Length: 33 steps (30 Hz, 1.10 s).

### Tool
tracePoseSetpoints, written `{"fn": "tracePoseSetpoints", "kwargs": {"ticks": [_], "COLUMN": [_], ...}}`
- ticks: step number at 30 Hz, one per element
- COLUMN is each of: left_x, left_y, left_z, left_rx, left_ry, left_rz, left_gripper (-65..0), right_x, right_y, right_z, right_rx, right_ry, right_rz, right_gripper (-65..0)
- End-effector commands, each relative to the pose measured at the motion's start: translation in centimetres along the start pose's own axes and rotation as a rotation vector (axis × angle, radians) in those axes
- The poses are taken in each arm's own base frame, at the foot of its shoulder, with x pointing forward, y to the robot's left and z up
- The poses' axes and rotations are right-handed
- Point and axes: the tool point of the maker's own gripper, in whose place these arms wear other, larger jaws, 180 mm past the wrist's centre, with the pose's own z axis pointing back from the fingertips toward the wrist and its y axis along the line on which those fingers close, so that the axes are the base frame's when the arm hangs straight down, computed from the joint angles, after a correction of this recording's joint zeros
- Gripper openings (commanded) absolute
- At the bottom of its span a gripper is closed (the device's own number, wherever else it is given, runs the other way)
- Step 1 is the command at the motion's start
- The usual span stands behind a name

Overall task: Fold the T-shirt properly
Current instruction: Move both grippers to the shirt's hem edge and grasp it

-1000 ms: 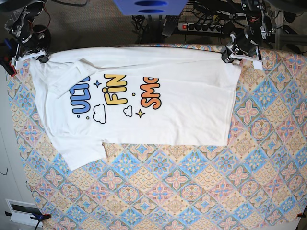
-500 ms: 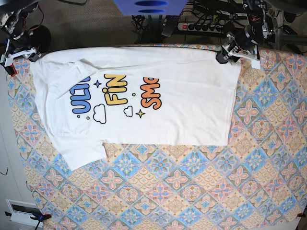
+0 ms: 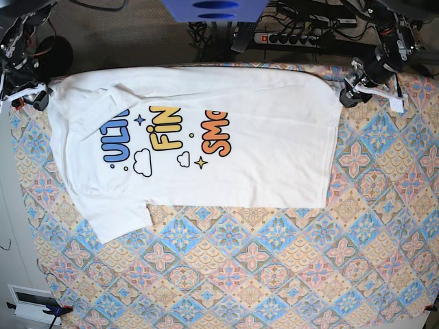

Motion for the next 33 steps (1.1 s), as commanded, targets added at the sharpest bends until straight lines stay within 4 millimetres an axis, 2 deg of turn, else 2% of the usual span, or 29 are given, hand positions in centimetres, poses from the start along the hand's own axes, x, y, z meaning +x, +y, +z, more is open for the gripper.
{"fn": "tracePoseSetpoints", "kwargs": {"ticks": [1, 7, 9, 13, 16, 18, 21, 23, 26, 29, 33], "left_x": [1.9, 7.6, 9.1, 10.9, 12.2, 12.3, 12.7, 13.6, 13.8, 13.8, 14.0], "left_y": [-0.8, -3.3, -4.1, -5.7, -6.3, -7.0, -8.2, -8.8, -10.0, -9.9, -9.5], "left_z": [0.3, -1.2, -2.6, -6.4, -8.4, -9.9, -11.4, -12.3, -14.0, -15.0, -16.3], "left_rx": [-0.018, -0.05, -0.05, -0.05, -0.046, -0.051, -0.044, -0.028, -0.021, -0.015, -0.003], "left_ry": [-0.049, -0.153, -0.169, -0.138, -0.131, -0.111, -0.088, -0.106, -0.105, -0.097, -0.101], "left_rz": [-0.027, -0.089, -0.1, -0.122, -0.1, -0.079, -0.106, -0.13, -0.172, -0.163, -0.126], "left_gripper": [-36.2, -35.8, -35.8, -35.8, -35.8, -35.8, -35.8, -35.8, -35.8, -35.8, -35.8], "right_x": [1.9, 2.1, 2.3, 3.7, 4.4, 5.2, 5.5, 5.7, 5.7, 6.3, 7.0], "right_y": [-0.1, 0.1, 0.2, 3.6, 5.2, 5.9, 7.5, 8.0, 9.1, 9.8, 9.8], "right_z": [0.5, 0.5, 0.4, -1.6, -2.6, -2.9, -3.6, -4.1, -5.2, -5.7, -5.9], "right_rx": [0.001, 0.005, 0.007, 0.088, 0.123, 0.138, 0.175, 0.178, 0.186, 0.194, 0.172], "right_ry": [-0.052, -0.053, -0.056, -0.055, -0.05, -0.067, -0.059, -0.048, -0.018, -0.024, -0.032], "right_rz": [0.029, 0.034, 0.037, 0.056, 0.062, 0.063, 0.082, 0.104, 0.144, 0.162, 0.189], "right_gripper": [-41.7, -41.7, -41.7, -41.7, -41.7, -41.7, -41.7, -41.7, -41.7, -41.7, -41.7]}}
